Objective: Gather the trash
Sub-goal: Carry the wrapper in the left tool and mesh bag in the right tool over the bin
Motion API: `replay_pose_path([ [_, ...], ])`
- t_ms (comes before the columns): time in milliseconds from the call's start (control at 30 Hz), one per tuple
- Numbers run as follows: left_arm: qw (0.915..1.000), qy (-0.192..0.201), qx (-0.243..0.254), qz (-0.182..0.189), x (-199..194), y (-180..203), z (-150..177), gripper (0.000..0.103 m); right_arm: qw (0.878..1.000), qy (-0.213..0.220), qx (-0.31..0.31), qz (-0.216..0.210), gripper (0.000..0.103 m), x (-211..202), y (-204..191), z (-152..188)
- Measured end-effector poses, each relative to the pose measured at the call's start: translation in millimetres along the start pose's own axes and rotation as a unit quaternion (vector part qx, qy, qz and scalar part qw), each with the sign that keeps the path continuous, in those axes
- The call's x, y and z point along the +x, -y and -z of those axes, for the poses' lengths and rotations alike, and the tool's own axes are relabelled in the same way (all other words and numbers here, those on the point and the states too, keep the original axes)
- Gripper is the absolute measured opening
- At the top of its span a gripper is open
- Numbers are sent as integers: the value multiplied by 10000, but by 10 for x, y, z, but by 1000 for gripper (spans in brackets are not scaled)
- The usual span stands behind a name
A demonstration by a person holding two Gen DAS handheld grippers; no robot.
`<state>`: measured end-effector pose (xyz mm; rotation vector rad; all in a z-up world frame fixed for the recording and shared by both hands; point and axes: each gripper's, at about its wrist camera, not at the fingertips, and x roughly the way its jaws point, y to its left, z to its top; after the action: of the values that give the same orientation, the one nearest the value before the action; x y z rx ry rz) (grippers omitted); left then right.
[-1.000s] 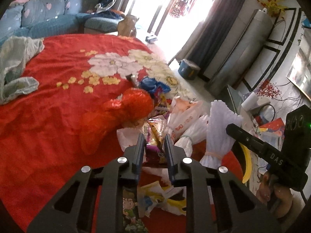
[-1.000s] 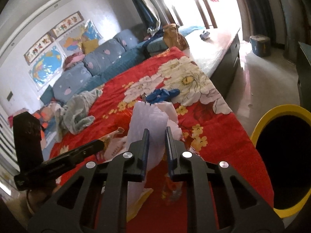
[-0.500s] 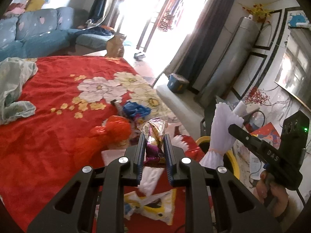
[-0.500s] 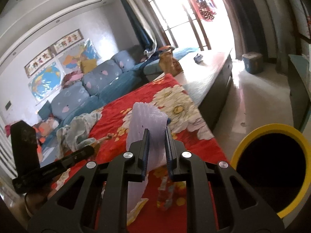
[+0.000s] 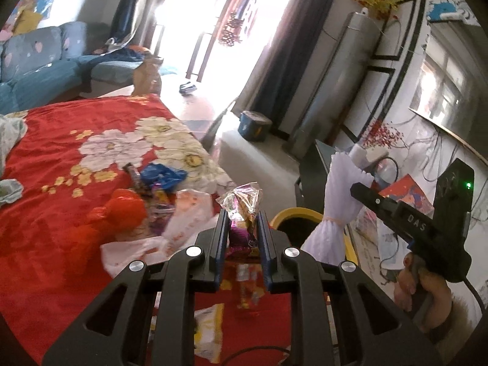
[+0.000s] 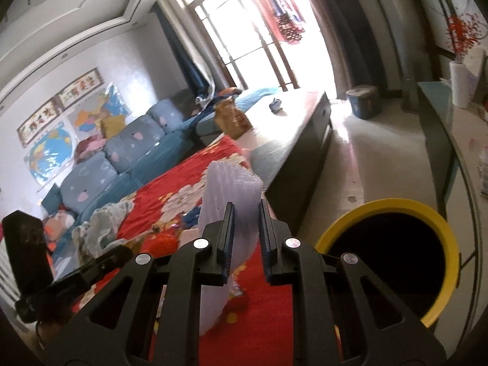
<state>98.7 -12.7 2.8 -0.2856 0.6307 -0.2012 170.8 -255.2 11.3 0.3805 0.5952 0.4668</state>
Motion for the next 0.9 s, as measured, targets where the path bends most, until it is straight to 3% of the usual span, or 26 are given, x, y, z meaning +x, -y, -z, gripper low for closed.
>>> replay_pose_path([
  [900, 9961, -456, 570, 494, 646, 784, 158, 18, 9859, 387, 877, 1369, 11, -205, 1075, 24],
])
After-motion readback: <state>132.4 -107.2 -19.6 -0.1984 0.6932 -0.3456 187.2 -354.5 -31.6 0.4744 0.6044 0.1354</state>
